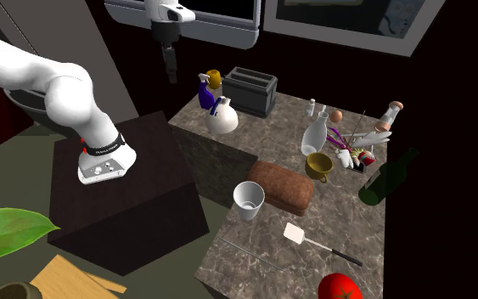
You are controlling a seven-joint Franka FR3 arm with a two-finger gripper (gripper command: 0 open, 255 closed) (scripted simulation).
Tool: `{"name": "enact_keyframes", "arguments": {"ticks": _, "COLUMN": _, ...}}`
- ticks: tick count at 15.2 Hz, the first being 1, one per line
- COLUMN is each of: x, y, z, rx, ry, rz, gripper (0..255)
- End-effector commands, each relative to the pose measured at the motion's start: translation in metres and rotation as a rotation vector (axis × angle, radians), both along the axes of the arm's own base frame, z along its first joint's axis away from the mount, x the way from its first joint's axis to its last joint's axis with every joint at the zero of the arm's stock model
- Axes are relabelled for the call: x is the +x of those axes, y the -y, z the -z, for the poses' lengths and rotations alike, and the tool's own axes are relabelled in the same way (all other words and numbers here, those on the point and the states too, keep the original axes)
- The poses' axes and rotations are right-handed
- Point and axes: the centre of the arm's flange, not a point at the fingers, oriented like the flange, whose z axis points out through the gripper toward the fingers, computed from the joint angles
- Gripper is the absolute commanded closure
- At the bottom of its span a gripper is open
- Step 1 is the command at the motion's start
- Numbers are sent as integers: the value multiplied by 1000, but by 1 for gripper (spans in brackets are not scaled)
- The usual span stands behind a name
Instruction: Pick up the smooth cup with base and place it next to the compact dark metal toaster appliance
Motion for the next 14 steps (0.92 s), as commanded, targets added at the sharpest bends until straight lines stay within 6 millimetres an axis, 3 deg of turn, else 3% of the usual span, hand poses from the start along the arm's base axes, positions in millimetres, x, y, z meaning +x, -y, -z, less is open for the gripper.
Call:
{"name": "enact_keyframes", "arguments": {"ticks": 1, "x": 6, "y": 19, "z": 20, "rx": -2, "ry": 12, "rz": 5, "gripper": 0}}
{"name": "enact_keyframes", "arguments": {"ticks": 14, "x": 43, "y": 124, "z": 146, "rx": -12, "ry": 78, "rz": 41, "gripper": 0}}
